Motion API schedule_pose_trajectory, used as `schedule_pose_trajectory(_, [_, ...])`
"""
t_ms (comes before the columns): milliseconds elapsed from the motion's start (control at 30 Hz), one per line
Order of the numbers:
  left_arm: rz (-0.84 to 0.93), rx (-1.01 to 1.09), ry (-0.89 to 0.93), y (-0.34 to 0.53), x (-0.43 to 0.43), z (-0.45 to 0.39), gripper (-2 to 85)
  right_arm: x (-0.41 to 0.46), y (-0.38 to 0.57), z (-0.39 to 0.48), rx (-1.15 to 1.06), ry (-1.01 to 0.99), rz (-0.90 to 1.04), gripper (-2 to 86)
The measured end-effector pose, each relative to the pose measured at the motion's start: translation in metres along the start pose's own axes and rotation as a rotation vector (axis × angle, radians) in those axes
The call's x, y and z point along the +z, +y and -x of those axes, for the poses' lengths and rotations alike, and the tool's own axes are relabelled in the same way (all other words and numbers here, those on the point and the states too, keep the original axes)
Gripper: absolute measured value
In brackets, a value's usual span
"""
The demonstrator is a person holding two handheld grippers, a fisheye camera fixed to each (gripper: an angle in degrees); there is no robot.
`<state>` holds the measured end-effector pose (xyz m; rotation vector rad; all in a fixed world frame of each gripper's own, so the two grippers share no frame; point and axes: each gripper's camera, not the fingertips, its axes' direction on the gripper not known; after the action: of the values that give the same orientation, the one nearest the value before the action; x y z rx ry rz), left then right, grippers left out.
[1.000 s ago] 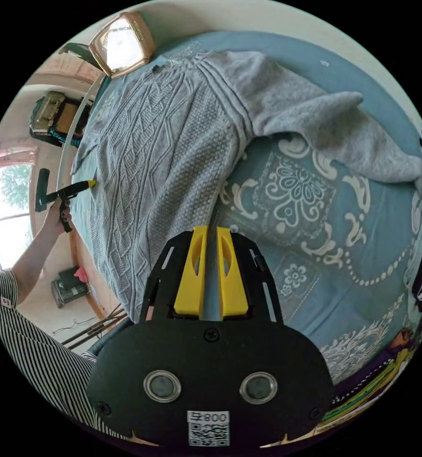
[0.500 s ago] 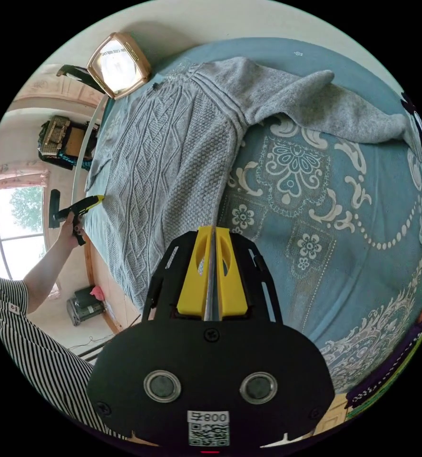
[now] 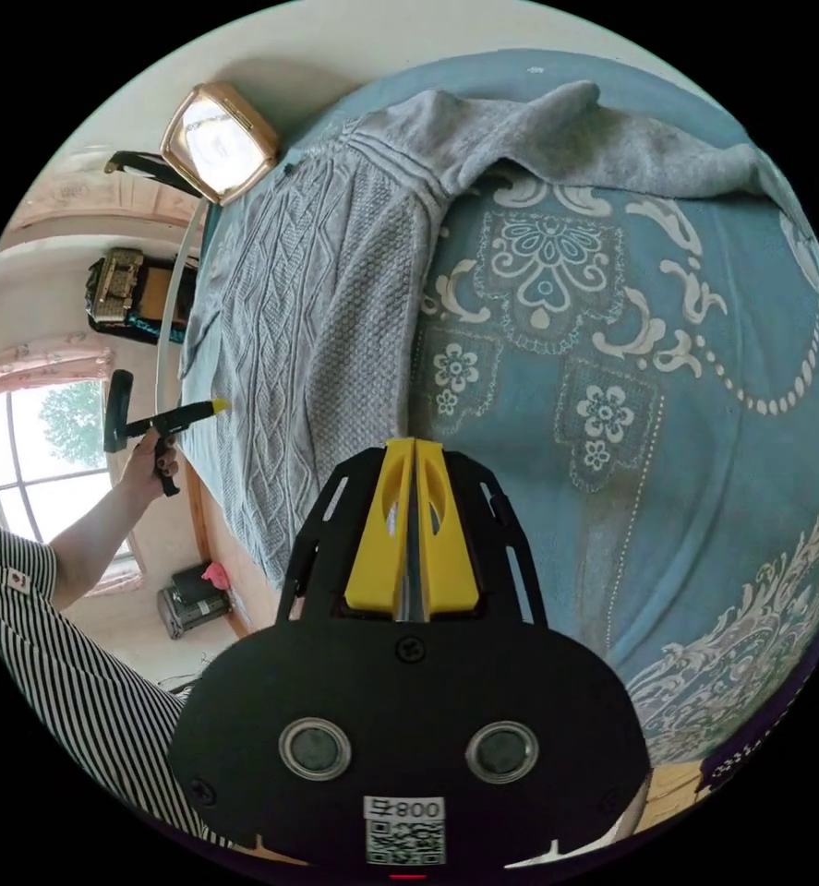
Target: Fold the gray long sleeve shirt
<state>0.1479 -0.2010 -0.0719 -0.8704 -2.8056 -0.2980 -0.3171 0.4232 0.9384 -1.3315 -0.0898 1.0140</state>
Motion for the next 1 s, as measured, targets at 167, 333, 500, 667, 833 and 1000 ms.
schedule_pose_trajectory(167, [-0.067, 0.240, 0.106, -0.030, -0.017, -0.115, 4.3, -0.019, 0.040, -0.058, 0.121, -0.015, -0.129, 0.1])
schedule_pose_trajectory(333, [-0.029, 0.605, 0.313, -0.096, 0.008, -0.275, 7.4, -0.020, 0.079, -0.099, 0.195, -0.020, -0.209, 0.1])
schedule_pose_trajectory(500, [-0.014, 0.969, 0.319, -0.148, 0.027, -0.453, 8.4, -0.012, 0.115, -0.133, 0.220, 0.005, -0.273, 0.2])
schedule_pose_trajectory(667, [0.022, 1.168, 0.189, -0.185, 0.047, -0.607, 9.4, -0.002, 0.140, -0.163, 0.233, -0.018, -0.333, 0.9])
schedule_pose_trajectory(833, [0.127, 1.268, -0.058, -0.200, 0.082, -0.700, 7.7, 0.015, 0.166, -0.190, 0.244, -0.088, -0.366, 1.7])
schedule_pose_trajectory(1000, [0.175, 1.341, -0.119, -0.193, 0.080, -0.738, 3.8, 0.034, 0.198, -0.220, 0.277, -0.115, -0.398, 2.8])
